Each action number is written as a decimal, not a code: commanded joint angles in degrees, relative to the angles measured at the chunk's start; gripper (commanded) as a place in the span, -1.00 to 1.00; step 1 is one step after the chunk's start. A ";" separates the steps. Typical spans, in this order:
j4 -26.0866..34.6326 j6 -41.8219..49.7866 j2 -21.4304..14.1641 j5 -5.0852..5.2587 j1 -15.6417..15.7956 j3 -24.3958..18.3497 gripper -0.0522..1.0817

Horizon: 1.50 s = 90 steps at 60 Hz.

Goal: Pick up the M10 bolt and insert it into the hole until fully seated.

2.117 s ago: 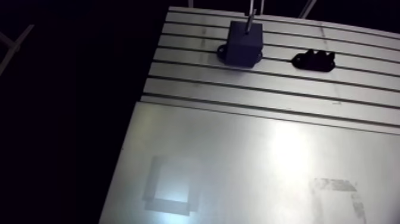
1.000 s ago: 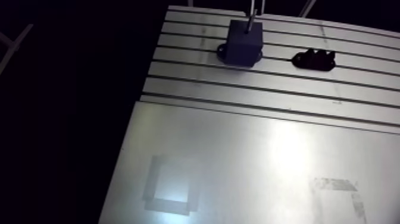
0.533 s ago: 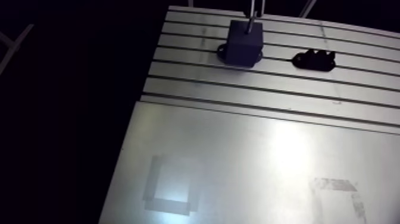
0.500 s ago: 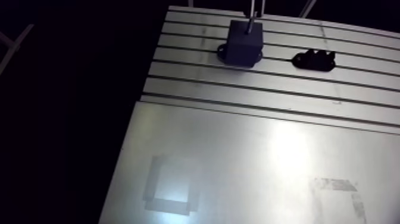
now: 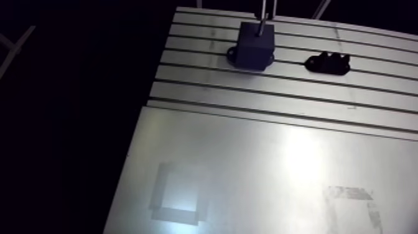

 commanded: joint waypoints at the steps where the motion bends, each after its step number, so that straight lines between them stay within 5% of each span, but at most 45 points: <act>1: -0.03 0.00 -0.01 0.07 0.02 0.02 0.99; 90: -0.21 0.08 0.17 0.07 0.28 -0.24 0.99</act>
